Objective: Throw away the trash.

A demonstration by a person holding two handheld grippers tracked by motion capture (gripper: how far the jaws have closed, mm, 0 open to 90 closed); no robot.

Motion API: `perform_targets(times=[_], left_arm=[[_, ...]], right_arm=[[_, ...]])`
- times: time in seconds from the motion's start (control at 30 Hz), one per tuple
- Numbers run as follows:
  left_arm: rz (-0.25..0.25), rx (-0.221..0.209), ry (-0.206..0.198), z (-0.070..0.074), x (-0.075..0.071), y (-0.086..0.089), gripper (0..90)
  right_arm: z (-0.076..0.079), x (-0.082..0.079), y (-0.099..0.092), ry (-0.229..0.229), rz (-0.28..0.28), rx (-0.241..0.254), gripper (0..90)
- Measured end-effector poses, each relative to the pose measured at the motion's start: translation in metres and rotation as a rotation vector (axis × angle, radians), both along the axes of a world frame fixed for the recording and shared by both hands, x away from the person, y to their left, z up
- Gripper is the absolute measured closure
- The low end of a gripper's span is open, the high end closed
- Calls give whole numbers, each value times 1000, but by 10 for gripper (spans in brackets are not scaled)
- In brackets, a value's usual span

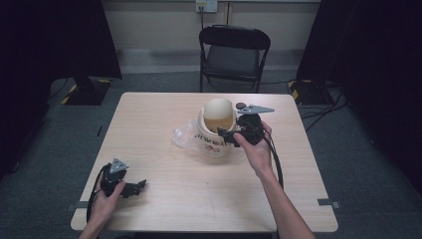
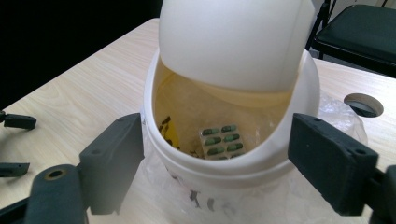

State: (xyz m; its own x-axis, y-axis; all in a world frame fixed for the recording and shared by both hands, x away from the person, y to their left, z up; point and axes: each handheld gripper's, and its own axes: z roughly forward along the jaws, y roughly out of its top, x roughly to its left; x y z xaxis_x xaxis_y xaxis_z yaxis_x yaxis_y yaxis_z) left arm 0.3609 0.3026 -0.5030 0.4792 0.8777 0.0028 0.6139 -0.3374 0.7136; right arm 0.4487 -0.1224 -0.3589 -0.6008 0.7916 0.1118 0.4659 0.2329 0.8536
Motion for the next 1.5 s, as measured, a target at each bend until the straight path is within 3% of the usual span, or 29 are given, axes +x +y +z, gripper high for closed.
perform_targets(times=[0.37, 0.7, 0.8, 1.2, 1.5], left_arm=[[1, 0, 0, 0, 0, 0, 2], [11, -8, -1, 0, -1, -1, 2], [15, -12, 0, 0, -1, -1, 3], [25, -10, -1, 0, -2, -2, 4], [36, -11, -1, 0, -3, -2, 4]], right_arm=[[-9, -15, -19, 9, -18, 13, 143], [-14, -33, -40, 15, -76, -36, 143], [-16, -40, -46, -1, -106, -57, 143], [-42, -63, -75, 46, -171, -64, 144], [-59, -82, -97, 44, -214, -91, 144]])
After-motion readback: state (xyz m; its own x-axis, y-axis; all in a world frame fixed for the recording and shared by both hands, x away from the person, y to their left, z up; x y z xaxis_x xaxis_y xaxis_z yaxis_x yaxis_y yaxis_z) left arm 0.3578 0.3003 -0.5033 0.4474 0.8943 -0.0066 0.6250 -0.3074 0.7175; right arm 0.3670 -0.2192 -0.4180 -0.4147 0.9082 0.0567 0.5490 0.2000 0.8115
